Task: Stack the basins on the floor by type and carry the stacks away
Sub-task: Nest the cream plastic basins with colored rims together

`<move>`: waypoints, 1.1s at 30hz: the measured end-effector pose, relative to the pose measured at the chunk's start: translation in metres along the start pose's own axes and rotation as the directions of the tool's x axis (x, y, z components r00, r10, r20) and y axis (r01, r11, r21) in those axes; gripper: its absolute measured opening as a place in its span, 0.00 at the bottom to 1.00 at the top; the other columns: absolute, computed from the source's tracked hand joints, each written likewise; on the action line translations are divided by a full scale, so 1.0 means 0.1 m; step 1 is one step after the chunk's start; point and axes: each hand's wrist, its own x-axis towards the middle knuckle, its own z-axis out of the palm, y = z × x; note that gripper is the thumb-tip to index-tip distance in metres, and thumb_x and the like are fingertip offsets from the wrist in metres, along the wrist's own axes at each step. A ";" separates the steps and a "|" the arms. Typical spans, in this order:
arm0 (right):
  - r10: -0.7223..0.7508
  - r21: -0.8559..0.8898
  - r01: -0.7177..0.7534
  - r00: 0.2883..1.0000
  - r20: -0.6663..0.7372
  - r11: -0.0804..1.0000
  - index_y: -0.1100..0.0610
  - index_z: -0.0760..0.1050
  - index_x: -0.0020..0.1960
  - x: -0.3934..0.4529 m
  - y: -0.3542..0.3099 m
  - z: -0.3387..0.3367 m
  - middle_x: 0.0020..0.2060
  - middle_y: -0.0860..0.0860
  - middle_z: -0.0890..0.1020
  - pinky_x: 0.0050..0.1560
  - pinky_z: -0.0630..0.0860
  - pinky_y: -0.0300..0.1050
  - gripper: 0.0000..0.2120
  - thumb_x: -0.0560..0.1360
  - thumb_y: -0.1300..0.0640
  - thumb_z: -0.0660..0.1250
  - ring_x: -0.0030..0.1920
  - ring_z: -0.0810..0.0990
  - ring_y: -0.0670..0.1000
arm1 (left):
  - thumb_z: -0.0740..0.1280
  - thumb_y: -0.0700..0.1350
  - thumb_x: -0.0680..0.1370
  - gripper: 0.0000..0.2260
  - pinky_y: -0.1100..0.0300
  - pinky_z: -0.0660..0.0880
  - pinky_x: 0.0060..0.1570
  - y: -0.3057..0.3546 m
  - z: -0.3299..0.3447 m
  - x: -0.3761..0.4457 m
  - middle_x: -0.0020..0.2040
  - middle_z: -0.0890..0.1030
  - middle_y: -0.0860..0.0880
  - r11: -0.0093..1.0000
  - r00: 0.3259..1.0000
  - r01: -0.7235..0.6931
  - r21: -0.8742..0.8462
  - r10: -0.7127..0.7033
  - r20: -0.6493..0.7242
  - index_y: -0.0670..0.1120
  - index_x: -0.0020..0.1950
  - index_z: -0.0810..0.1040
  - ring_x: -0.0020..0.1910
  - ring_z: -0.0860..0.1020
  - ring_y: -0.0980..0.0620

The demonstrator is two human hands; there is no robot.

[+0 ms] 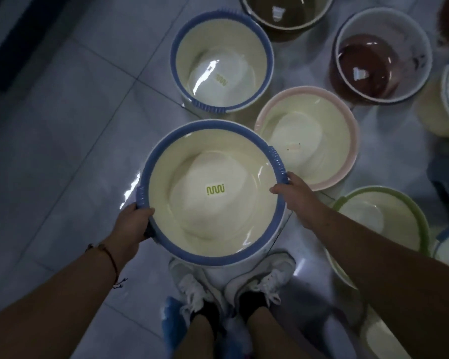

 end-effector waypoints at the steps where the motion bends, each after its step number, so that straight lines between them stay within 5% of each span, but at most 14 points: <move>1: -0.004 -0.032 0.005 1.000 0.009 0.999 0.51 0.72 0.62 0.02 -0.01 0.03 0.52 0.52 0.80 0.55 0.74 0.51 0.18 0.74 0.58 0.69 0.53 0.79 0.55 | 0.60 0.37 0.83 0.07 0.57 0.75 0.39 -0.06 -0.02 -0.02 0.50 0.78 0.41 1.000 1.000 0.011 0.006 -0.012 0.018 0.44 0.48 0.76 0.41 0.75 0.49; 8: -0.114 -0.232 0.121 0.993 0.042 0.965 0.55 0.73 0.63 0.18 0.01 0.24 0.52 0.54 0.80 0.56 0.77 0.54 0.21 0.71 0.60 0.70 0.52 0.80 0.56 | 0.63 0.39 0.82 0.09 0.49 0.75 0.55 -0.42 -0.13 0.04 0.47 0.77 0.46 0.997 0.999 -0.047 -0.057 0.048 0.018 0.50 0.60 0.69 0.49 0.76 0.46; 12: -0.210 -0.350 0.208 0.977 0.033 0.913 0.55 0.71 0.65 0.46 0.04 0.41 0.51 0.52 0.79 0.55 0.78 0.54 0.23 0.71 0.64 0.70 0.52 0.80 0.57 | 0.64 0.42 0.82 0.10 0.57 0.76 0.43 -0.61 -0.11 0.18 0.50 0.79 0.46 0.991 0.995 -0.104 -0.081 0.103 -0.011 0.49 0.63 0.71 0.45 0.77 0.50; 16: -0.415 -0.523 0.398 0.905 0.090 0.754 0.56 0.69 0.64 0.82 0.04 0.50 0.44 0.45 0.75 0.43 0.74 0.40 0.23 0.71 0.67 0.70 0.46 0.77 0.50 | 0.62 0.42 0.82 0.04 0.59 0.71 0.38 -0.68 0.08 0.43 0.43 0.78 0.46 0.963 0.958 -0.265 0.037 0.268 -0.104 0.44 0.50 0.74 0.42 0.76 0.49; 20: -0.537 -0.601 0.497 0.833 0.130 0.626 0.57 0.69 0.68 1.16 0.00 0.57 0.50 0.46 0.74 0.51 0.70 0.40 0.24 0.74 0.68 0.67 0.51 0.75 0.47 | 0.63 0.39 0.80 0.05 0.59 0.65 0.32 -0.77 0.25 0.76 0.36 0.74 0.44 0.933 0.934 -0.295 0.207 0.328 -0.144 0.42 0.44 0.73 0.37 0.73 0.48; 22: -0.593 -0.622 0.539 0.792 0.144 0.568 0.59 0.69 0.69 1.29 0.08 0.62 0.50 0.47 0.73 0.52 0.67 0.37 0.23 0.75 0.69 0.66 0.55 0.77 0.50 | 0.64 0.39 0.81 0.01 0.59 0.65 0.32 -0.87 0.29 0.92 0.40 0.76 0.45 0.919 0.926 -0.299 0.258 0.345 -0.153 0.42 0.50 0.74 0.38 0.73 0.49; 26: -0.525 -0.728 0.506 0.818 0.235 0.463 0.54 0.60 0.76 1.46 0.21 0.70 0.58 0.50 0.74 0.53 0.71 0.43 0.31 0.76 0.66 0.64 0.58 0.76 0.52 | 0.67 0.42 0.79 0.17 0.54 0.69 0.51 -1.26 0.37 1.10 0.54 0.78 0.38 0.957 0.942 -0.259 0.129 0.280 -0.184 0.33 0.63 0.74 0.54 0.76 0.38; 30: -0.524 -0.746 0.515 0.810 0.262 0.423 0.52 0.63 0.72 1.51 0.18 0.81 0.58 0.51 0.76 0.55 0.77 0.50 0.30 0.73 0.65 0.67 0.58 0.78 0.55 | 0.65 0.42 0.78 0.07 0.59 0.67 0.35 -1.54 0.46 1.20 0.39 0.77 0.45 0.974 0.957 -0.183 0.135 0.208 -0.200 0.39 0.52 0.73 0.43 0.77 0.43; 33: -0.573 -0.837 0.471 0.781 0.249 0.278 0.55 0.61 0.73 1.65 0.11 0.98 0.61 0.53 0.74 0.58 0.77 0.53 0.32 0.72 0.64 0.69 0.60 0.76 0.55 | 0.66 0.41 0.78 0.10 0.60 0.66 0.33 -1.54 0.53 1.29 0.37 0.73 0.48 0.971 0.944 -0.212 0.107 0.232 -0.236 0.41 0.57 0.69 0.39 0.75 0.45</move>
